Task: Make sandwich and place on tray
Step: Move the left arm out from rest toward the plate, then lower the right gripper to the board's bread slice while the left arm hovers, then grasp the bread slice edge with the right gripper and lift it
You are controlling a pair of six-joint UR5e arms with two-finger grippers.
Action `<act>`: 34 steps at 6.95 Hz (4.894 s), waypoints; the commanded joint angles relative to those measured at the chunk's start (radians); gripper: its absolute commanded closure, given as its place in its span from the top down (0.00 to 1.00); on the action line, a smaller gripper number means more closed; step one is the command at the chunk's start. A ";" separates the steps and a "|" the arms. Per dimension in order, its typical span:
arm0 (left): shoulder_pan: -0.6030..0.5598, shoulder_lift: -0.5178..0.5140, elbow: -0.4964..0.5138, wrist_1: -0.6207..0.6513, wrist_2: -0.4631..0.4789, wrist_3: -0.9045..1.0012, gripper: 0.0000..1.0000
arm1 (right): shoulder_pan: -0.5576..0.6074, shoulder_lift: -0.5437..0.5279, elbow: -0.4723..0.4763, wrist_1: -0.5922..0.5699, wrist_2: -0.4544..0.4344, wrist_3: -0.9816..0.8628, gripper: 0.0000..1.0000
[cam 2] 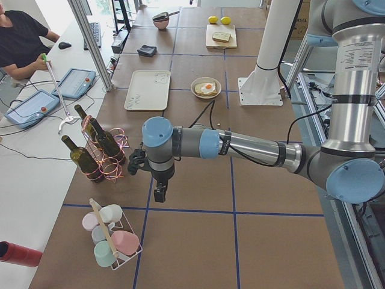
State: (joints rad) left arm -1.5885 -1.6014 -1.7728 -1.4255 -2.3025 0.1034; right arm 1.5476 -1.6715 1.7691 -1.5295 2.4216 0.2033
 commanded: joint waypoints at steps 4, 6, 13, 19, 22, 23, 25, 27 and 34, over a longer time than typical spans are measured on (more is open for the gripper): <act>0.223 -0.170 0.003 -0.163 -0.069 -0.005 1.00 | -0.043 0.091 0.007 0.002 0.134 0.019 1.00; 0.391 -0.292 0.071 -0.162 -0.081 -0.033 1.00 | -0.061 0.078 0.044 0.006 0.168 0.080 1.00; 0.697 -0.386 0.003 -0.509 0.046 -0.992 1.00 | -0.373 -0.364 0.133 0.696 -0.085 0.668 0.98; 0.791 -0.410 -0.040 -0.513 0.118 -1.122 1.00 | -0.910 -0.530 0.054 1.136 -0.436 1.113 0.98; 0.801 -0.410 -0.037 -0.526 0.118 -1.122 1.00 | -0.966 -0.534 0.015 1.151 -0.464 1.148 0.84; 0.802 -0.410 -0.034 -0.533 0.118 -1.122 1.00 | -0.969 -0.537 0.016 1.151 -0.458 1.148 0.73; 0.802 -0.408 -0.033 -0.533 0.118 -1.122 1.00 | -0.978 -0.537 0.016 1.151 -0.453 1.148 0.50; 0.802 -0.408 -0.033 -0.533 0.118 -1.122 1.00 | -0.985 -0.537 0.016 1.151 -0.453 1.148 0.49; 0.802 -0.407 -0.030 -0.536 0.118 -1.120 1.00 | -0.985 -0.536 0.035 1.193 -0.453 1.148 0.00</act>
State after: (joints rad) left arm -0.7870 -2.0069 -1.8039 -1.9603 -2.1844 -1.0170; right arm 0.5571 -2.2064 1.7940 -0.3676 1.9693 1.3514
